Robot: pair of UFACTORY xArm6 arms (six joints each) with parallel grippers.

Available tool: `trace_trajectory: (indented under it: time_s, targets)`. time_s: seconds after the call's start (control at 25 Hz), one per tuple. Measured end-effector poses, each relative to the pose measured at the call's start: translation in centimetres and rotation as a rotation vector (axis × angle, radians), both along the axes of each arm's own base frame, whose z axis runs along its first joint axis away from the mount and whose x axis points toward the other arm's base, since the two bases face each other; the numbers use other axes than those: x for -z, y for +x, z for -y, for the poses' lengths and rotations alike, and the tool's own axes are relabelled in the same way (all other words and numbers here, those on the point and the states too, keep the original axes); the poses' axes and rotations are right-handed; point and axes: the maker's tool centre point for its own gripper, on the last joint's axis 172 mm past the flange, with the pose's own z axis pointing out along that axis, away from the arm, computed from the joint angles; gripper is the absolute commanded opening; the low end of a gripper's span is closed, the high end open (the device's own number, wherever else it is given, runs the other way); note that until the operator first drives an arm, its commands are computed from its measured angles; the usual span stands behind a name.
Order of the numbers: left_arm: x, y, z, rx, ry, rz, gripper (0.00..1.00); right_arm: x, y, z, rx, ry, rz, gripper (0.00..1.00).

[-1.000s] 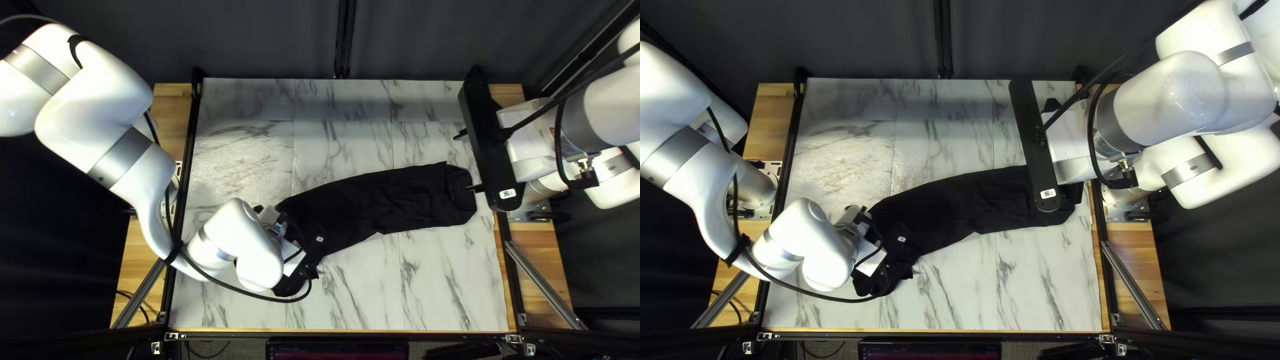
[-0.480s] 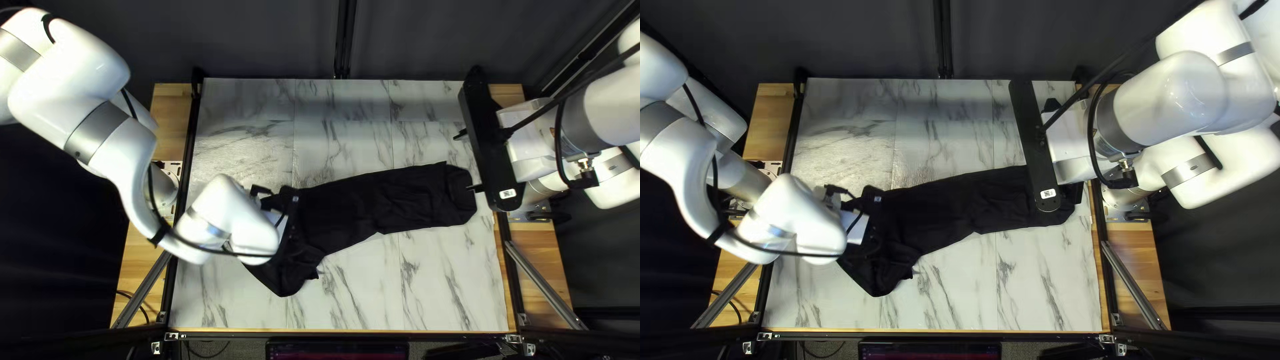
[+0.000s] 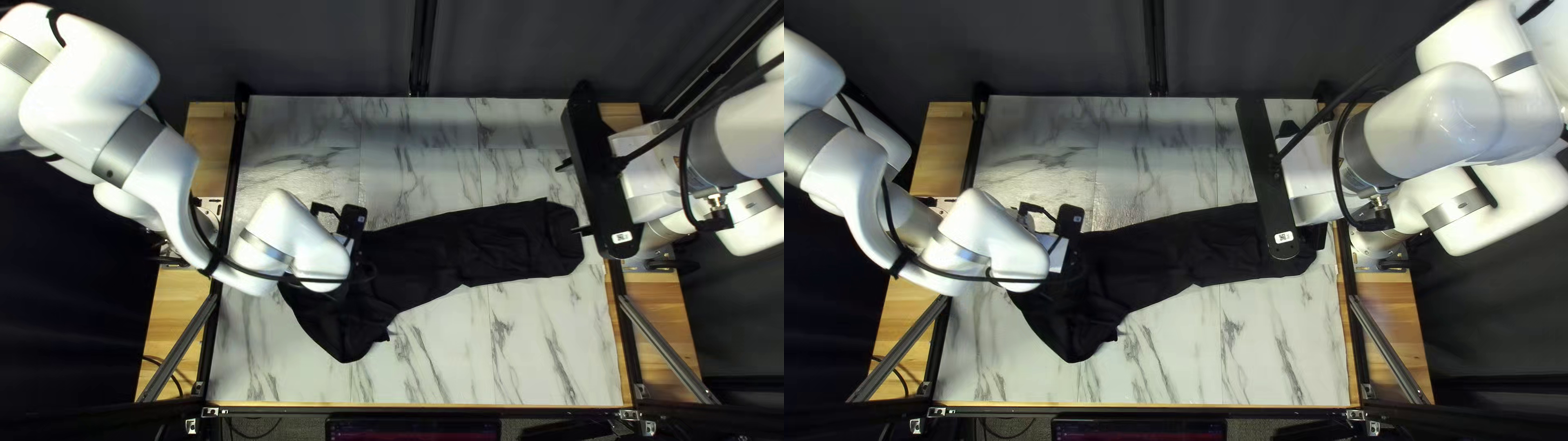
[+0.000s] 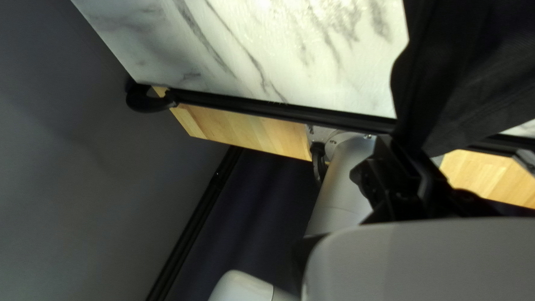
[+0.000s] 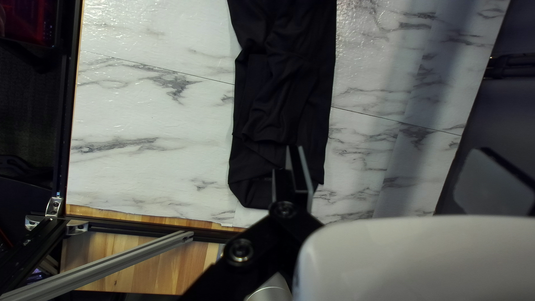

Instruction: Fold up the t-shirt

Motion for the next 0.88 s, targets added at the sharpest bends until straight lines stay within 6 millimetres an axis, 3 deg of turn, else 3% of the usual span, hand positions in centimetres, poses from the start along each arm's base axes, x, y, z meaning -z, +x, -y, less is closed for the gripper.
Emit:
trace_trajectory:
  time_s: [0.48,0.88]
  targets:
    - [-0.9,-1.9,-2.3,-0.026,0.026,0.001,0.0,0.0,0.0,0.0,0.0,0.0,0.0,1.0]
    - [0.4,0.5,2.9,0.015,0.031,0.015,0.0,0.0,0.0,0.0,0.0,0.0,0.0,1.0]
